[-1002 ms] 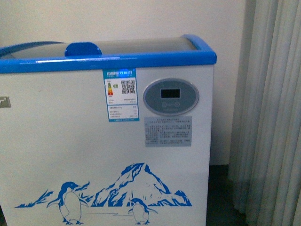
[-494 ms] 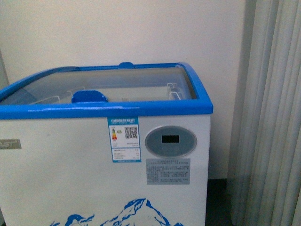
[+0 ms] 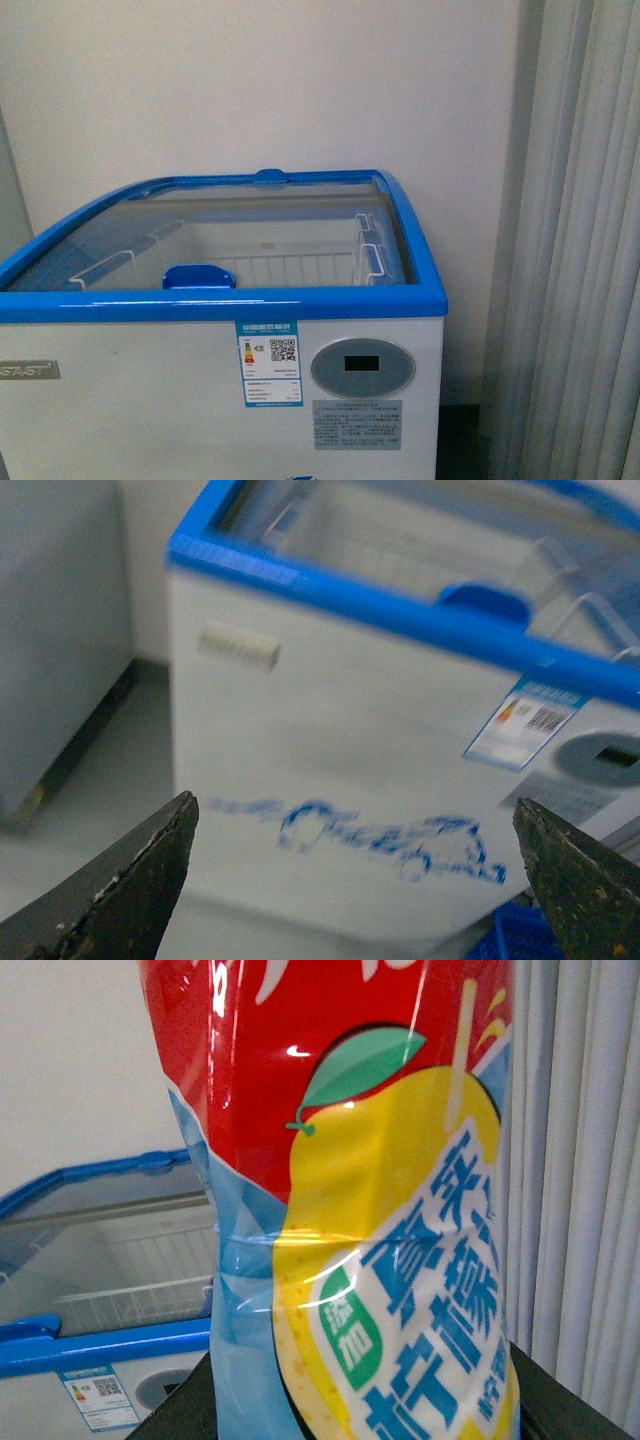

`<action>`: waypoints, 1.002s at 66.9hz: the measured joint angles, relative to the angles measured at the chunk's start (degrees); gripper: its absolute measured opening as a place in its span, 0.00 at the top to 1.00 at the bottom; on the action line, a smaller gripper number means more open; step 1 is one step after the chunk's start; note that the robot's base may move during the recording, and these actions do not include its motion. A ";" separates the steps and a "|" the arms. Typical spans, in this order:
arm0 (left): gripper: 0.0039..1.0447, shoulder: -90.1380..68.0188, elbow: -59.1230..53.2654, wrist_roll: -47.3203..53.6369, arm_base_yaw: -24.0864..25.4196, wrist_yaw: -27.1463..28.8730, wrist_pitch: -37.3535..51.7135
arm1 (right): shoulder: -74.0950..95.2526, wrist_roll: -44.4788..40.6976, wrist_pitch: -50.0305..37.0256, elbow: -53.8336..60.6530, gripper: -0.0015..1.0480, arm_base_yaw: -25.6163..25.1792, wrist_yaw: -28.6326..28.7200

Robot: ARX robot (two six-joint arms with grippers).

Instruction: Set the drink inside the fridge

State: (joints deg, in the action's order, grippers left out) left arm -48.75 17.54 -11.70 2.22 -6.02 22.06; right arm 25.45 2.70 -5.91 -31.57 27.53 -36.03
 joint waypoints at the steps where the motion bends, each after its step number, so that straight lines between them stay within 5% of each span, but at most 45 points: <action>1: 0.08 -1.62 1.01 0.85 -0.09 -0.37 1.53 | 0.00 -0.02 0.00 -0.02 0.61 0.00 0.00; 12: 0.08 -22.34 17.84 19.87 -3.02 -10.43 12.68 | 0.00 0.00 0.00 -0.02 0.61 0.00 0.00; 31: 0.08 -43.65 43.69 59.65 -8.35 -23.41 -3.06 | 0.00 0.00 0.00 0.00 0.61 0.00 0.00; 46: 0.08 -51.76 54.14 82.14 -8.55 -23.80 -15.41 | 0.00 -0.02 0.00 0.00 0.61 0.00 0.00; 67: 0.08 -63.41 65.92 90.31 -7.41 -20.44 -18.53 | 0.00 0.00 0.00 0.00 0.61 0.00 0.00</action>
State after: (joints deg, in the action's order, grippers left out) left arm -112.16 83.46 78.61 -5.19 -26.46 3.53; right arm 25.45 2.70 -5.91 -31.57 27.53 -36.03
